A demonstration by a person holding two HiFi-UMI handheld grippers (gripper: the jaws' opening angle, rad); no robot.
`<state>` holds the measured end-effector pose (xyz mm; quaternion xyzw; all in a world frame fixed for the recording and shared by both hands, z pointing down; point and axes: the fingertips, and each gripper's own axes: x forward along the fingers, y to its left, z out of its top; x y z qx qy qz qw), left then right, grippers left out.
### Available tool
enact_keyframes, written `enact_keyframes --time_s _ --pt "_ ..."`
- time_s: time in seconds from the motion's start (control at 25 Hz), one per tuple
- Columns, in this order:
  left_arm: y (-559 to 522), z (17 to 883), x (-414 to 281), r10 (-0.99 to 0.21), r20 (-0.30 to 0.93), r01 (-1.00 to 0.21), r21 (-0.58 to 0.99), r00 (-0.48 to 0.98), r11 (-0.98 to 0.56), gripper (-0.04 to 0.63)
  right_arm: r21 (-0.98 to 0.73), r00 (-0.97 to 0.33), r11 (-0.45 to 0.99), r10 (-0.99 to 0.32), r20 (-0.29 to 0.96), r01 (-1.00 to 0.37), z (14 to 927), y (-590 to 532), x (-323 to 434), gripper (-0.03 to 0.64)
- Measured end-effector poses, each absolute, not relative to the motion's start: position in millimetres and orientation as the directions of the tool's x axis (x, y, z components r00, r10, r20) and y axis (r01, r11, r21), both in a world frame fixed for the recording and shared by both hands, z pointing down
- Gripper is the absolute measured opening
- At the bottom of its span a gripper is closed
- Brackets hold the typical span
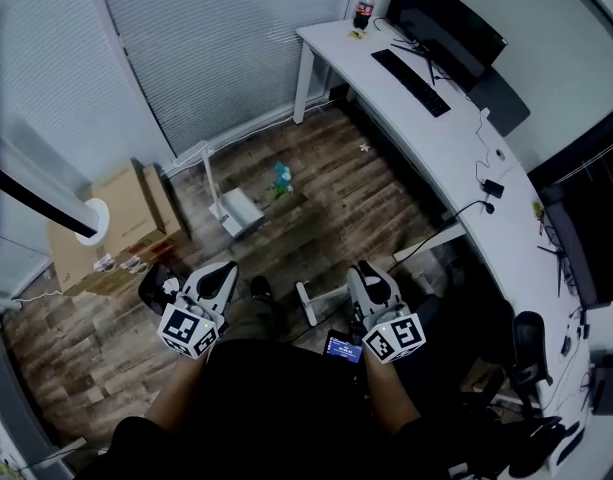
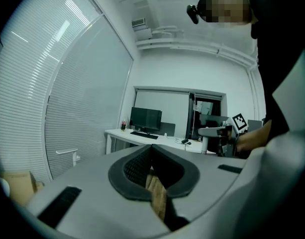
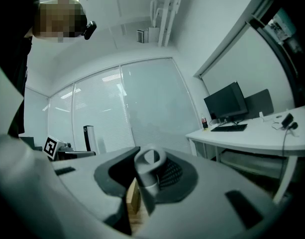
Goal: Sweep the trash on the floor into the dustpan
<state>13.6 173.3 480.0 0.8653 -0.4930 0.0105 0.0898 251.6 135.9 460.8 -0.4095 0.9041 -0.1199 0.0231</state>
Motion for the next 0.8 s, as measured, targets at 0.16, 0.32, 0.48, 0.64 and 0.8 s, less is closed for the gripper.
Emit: enact_keyframes --time_s 0.16,0.32,0.48,0.64,0.8 --pt "133.9 478.8 -9.2 -0.863 0.103 -0.865 0.161 0.494 -0.476 -0.006 -0.255 -0.663 0.628 -0.745 0.075 -0.735 463.2 91.1 242.5 0.089" --pt "93.4 483.5 -30.0 -0.862 0.115 -0.863 0.182 0.494 -0.471 -0.006 -0.260 -0.660 0.620 -0.744 0.105 -0.740 463.0 46.7 230.2 0.085" --pt "49.2 484.1 -49.1 -0.858 0.123 -0.861 0.185 0.499 -0.474 -0.006 -0.248 -0.661 0.626 -0.744 0.093 -0.739 453.1 3.0 218.6 0.083" --pt "12.9 483.6 -73.9 -0.859 0.121 -0.862 0.180 0.498 -0.474 -0.006 -0.242 -0.653 0.620 -0.753 0.085 -0.747 447.7 -37.4 203.3 0.083" --pt "-19.3 486.3 -93.9 -0.859 0.115 -0.862 0.173 0.498 -0.477 -0.005 -0.227 -0.639 0.611 -0.765 0.076 -0.758 443.6 -76.8 190.5 0.081"
